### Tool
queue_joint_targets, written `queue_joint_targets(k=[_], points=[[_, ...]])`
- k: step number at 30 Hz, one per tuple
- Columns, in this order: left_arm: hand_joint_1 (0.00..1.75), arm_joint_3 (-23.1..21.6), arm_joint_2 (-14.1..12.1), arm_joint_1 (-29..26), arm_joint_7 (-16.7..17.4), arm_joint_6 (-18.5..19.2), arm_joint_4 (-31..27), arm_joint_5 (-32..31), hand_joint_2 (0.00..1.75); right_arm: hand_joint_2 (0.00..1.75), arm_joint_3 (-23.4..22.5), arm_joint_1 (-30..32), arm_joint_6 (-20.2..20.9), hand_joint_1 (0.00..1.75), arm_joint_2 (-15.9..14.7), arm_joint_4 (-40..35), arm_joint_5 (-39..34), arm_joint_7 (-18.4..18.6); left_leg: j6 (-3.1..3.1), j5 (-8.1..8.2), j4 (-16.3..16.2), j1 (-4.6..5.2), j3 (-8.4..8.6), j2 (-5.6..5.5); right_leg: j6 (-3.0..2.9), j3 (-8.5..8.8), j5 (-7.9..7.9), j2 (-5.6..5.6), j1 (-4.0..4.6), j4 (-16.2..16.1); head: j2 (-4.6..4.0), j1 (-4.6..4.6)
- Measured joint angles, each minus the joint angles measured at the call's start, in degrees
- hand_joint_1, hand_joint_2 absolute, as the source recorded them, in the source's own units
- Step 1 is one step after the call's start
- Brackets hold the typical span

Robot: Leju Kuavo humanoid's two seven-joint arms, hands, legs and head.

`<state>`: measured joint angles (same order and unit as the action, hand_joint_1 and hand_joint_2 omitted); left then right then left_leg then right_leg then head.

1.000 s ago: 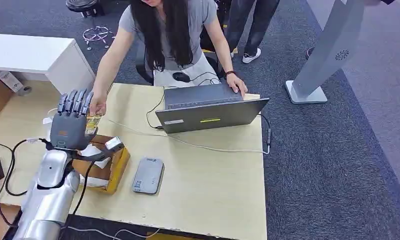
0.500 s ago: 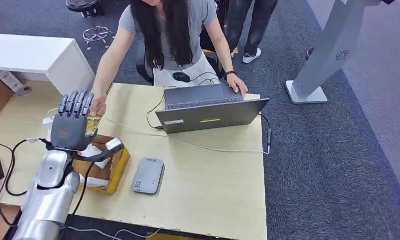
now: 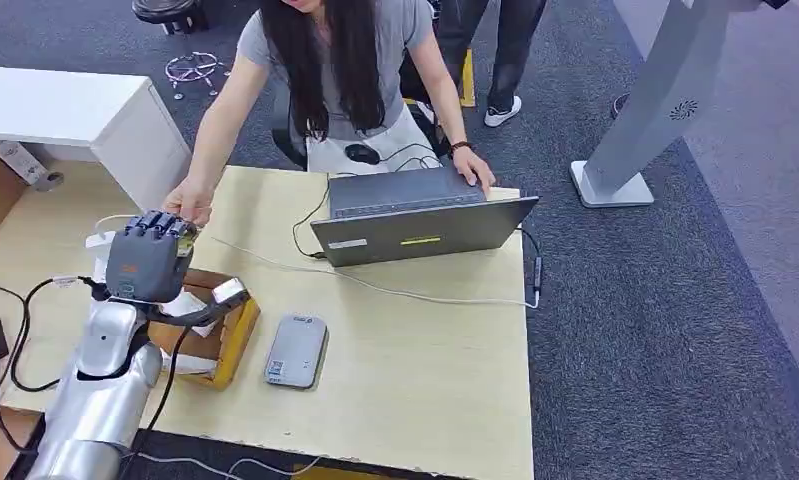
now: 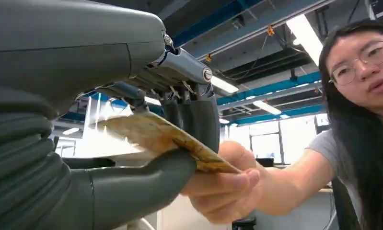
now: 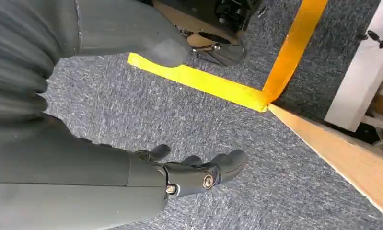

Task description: Pass the card to the sensor for recognition and then transmit it.

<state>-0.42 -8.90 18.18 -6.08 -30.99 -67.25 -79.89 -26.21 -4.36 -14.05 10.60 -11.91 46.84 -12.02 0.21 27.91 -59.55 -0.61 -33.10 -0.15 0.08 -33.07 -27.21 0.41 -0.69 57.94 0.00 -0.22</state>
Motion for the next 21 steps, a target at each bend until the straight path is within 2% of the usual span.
queue_joint_targets(k=[21], points=[[1.75,-0.1,0.0,0.4,-0.2,0.1,1.0,0.5,1.75,1.75,0.0,-0.3,0.0,0.00,0.5,0.0,0.3,0.2,0.00,0.00,0.0,0.00,-0.02,0.01,0.00,-0.03,0.00,0.01,0.00,0.0,0.00,0.04]])
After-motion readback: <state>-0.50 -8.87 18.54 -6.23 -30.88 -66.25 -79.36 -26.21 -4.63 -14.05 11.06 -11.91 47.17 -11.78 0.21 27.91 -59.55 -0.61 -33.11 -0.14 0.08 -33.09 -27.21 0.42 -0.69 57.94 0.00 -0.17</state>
